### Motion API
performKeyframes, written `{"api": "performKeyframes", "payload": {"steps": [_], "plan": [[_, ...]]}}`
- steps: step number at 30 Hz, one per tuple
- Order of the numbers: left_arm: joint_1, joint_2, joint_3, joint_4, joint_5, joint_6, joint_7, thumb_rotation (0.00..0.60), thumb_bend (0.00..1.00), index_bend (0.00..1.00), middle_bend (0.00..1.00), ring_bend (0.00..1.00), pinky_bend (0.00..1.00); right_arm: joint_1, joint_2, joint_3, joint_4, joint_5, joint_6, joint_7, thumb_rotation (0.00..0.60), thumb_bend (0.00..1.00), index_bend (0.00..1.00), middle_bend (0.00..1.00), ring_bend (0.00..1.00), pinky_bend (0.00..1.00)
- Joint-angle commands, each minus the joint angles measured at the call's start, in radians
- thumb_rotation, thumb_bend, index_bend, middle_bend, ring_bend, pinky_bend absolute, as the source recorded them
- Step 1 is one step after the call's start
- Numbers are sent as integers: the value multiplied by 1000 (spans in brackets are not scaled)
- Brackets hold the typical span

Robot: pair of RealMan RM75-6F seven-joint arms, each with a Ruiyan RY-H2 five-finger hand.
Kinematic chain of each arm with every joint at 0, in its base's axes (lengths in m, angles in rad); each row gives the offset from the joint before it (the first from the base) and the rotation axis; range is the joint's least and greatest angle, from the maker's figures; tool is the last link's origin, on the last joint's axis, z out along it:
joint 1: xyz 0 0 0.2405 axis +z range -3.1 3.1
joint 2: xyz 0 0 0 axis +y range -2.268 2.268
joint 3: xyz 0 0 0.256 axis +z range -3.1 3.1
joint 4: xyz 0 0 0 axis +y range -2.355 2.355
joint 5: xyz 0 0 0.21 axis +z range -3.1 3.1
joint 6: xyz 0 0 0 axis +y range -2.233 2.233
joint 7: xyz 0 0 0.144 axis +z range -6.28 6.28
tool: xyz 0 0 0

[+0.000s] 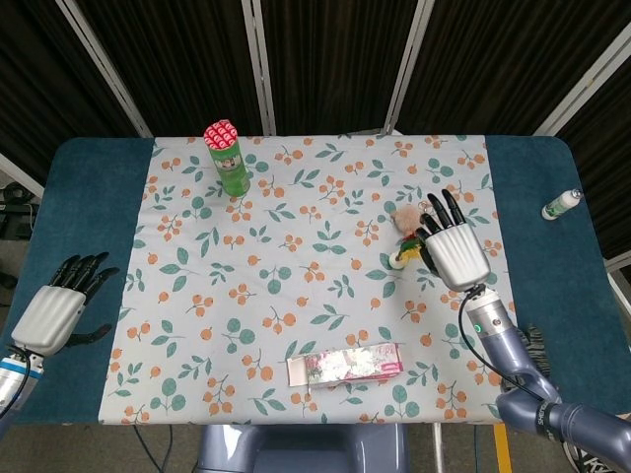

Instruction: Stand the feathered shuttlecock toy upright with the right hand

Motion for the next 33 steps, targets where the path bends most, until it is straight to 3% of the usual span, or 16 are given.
{"api": "performKeyframes", "payload": {"steps": [1,8,13,21,23,28,33], "plan": [[0,0,0,0,0,0,1,574,254,142,0,0,0,-2,-1,-3,4,4,-2,-1,600,385,660,341,76,0],[0,0,0,-1,-1,-1,1,574,255,141,0,0,0,-7,-5,-9,16,9,-1,1,600,385,647,339,76,0],[0,0,0,-1,-1,-1,1,578,255,142,0,0,0,-11,-4,-11,15,9,5,0,600,383,564,288,53,0],[0,0,0,-1,-1,0,2,574,255,141,0,0,0,-27,21,-18,-12,12,20,-39,600,308,194,84,0,0],[0,-1,-1,-1,-1,0,2,573,254,141,0,0,0,-35,44,-23,-35,2,33,-79,600,288,148,49,0,0],[1,-1,-1,-1,-1,0,2,574,254,141,0,0,0,-65,103,-26,-108,-7,77,-139,600,272,130,26,0,0],[1,-1,0,0,-1,1,2,577,256,141,0,0,0,-144,169,-43,-171,-27,179,-101,600,262,129,22,0,0]]}}
